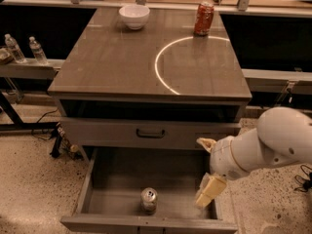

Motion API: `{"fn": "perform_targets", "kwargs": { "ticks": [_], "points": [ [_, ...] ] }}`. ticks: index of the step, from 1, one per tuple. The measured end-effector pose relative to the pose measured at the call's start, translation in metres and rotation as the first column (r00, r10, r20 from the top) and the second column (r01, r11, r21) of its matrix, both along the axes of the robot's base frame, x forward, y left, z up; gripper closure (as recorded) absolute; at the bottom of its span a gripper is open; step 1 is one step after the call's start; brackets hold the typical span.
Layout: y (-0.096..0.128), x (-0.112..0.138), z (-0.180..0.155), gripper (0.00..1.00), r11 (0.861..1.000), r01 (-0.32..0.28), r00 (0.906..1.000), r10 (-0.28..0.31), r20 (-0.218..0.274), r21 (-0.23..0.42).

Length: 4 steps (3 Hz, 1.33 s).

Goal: Pick 7up can from middle drawer and place on counter

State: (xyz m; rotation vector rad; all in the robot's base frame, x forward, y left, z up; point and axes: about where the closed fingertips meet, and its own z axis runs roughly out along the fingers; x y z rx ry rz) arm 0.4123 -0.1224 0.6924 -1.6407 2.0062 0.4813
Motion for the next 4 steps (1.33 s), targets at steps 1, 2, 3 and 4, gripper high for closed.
{"fn": "perform_targets", "kwargs": {
  "ticks": [1, 2, 3, 4],
  "points": [
    [0.020, 0.010, -0.035, 0.00, 0.996, 0.051, 0.9986, -0.052, 0.014, 0.072],
    [0.020, 0.010, -0.035, 0.00, 0.996, 0.051, 0.9986, -0.052, 0.014, 0.072],
    [0.034, 0.024, -0.060, 0.00, 0.992, 0.071, 0.9971, -0.073, 0.022, 0.105],
    [0.056, 0.053, -0.111, 0.00, 0.984, 0.107, 0.9940, -0.109, 0.008, 0.144]
  ]
}}
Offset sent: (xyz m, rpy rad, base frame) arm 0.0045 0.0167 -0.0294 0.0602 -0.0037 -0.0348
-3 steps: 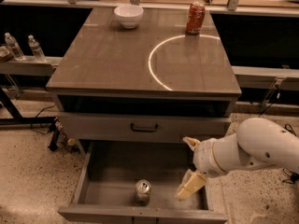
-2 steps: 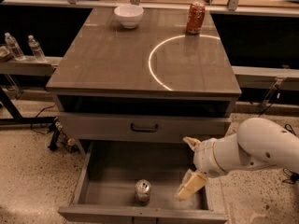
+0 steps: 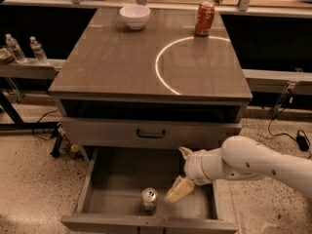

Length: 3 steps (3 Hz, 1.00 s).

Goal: Pick 7up can from middle drawer and place on counter

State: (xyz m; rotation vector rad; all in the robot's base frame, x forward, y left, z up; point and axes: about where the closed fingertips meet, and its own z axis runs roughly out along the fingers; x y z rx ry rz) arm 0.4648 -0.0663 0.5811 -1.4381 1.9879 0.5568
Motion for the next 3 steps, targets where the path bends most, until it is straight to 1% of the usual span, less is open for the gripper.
{"fn": "perform_targets", "kwargs": {
  "ticks": [1, 2, 3],
  "points": [
    [0.011, 0.015, -0.044, 0.00, 1.000, 0.011, 0.9994, -0.010, -0.032, 0.016],
    [0.014, 0.017, -0.092, 0.00, 0.999, 0.018, 0.9966, -0.015, -0.081, 0.034],
    [0.014, 0.013, -0.115, 0.00, 0.999, 0.021, 0.9940, -0.016, -0.108, 0.045]
  ]
}}
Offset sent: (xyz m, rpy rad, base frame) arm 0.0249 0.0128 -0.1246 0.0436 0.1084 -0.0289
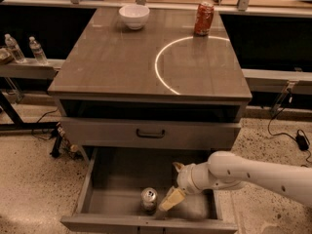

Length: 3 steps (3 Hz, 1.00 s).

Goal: Pick 7up can from middle drawer and place on counter

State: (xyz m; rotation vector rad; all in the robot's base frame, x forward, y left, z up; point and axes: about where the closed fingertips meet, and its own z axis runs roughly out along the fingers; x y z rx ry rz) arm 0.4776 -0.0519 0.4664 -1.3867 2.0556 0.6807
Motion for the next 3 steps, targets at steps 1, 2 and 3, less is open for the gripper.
{"fn": "perform_targets", "kwargs": {
  "ticks": [1, 2, 3],
  "points": [
    [0.008, -0.007, -0.018, 0.00, 0.999, 0.007, 0.9999, -0.007, -0.013, 0.044],
    [0.024, -0.008, -0.025, 0.00, 0.995, 0.002, 0.9999, -0.001, -0.010, 0.096],
    [0.043, -0.005, -0.027, 0.00, 0.990, -0.003, 1.0000, 0.004, -0.006, 0.142]
  ]
}}
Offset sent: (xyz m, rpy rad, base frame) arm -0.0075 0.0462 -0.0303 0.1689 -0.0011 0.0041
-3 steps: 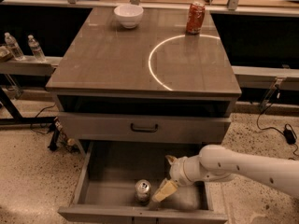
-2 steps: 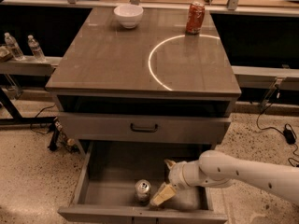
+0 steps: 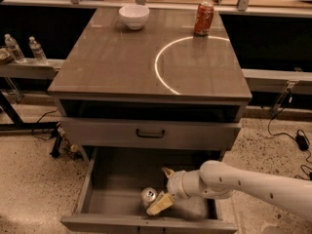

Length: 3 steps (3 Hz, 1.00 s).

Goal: Pick 7up can from middle drawer and place on counter

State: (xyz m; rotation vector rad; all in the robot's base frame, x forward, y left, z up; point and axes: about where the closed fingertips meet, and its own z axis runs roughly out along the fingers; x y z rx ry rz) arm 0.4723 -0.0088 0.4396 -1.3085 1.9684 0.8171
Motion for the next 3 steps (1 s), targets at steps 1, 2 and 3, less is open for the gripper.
{"fn": "perform_targets", "kwargs": {
  "ticks": [1, 2, 3],
  "points": [
    [0.016, 0.001, -0.005, 0.00, 1.000, -0.002, 1.0000, 0.002, -0.006, 0.030],
    [0.023, -0.001, -0.013, 0.17, 0.999, 0.009, 0.9998, -0.009, -0.017, 0.048],
    [0.023, -0.004, -0.018, 0.40, 0.998, 0.027, 0.9994, -0.026, -0.025, 0.056]
  ]
}}
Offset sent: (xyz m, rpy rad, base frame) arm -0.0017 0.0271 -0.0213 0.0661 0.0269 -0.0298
